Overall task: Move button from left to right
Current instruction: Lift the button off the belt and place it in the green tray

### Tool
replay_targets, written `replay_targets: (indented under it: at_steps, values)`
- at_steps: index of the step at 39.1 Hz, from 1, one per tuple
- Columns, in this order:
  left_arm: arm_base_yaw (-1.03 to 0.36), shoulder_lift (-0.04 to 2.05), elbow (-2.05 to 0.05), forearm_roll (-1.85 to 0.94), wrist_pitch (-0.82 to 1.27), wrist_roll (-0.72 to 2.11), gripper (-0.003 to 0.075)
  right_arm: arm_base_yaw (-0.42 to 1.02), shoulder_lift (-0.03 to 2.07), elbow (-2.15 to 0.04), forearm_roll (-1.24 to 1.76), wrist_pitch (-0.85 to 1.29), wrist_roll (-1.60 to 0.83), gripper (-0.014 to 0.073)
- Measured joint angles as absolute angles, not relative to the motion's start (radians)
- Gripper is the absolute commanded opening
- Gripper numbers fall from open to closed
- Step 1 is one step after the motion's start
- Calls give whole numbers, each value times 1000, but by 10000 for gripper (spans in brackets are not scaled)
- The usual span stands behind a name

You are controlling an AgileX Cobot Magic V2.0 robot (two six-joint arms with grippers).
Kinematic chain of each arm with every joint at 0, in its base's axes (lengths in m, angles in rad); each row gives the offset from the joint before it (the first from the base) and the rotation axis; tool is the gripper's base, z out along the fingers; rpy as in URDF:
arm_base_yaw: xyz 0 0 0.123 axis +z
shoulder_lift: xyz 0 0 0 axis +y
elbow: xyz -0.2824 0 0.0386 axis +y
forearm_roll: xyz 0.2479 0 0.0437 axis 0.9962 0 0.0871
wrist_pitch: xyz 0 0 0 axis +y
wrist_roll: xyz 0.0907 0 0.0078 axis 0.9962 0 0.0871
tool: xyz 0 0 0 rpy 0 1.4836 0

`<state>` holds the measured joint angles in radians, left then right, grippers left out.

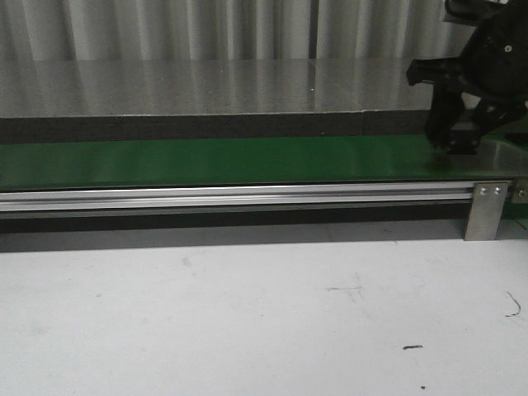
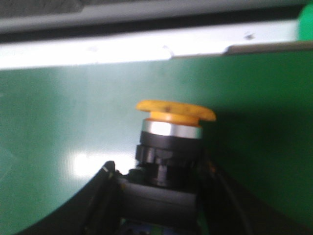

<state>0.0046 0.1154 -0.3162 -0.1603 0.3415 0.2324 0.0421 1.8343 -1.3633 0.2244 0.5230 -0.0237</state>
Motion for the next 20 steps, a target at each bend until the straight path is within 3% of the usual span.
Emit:
replay_targets:
  at_steps: [20]
  values:
    - [5, 115, -316, -160, 342, 232, -21, -334, 1868, -1367, 216, 464, -24, 220]
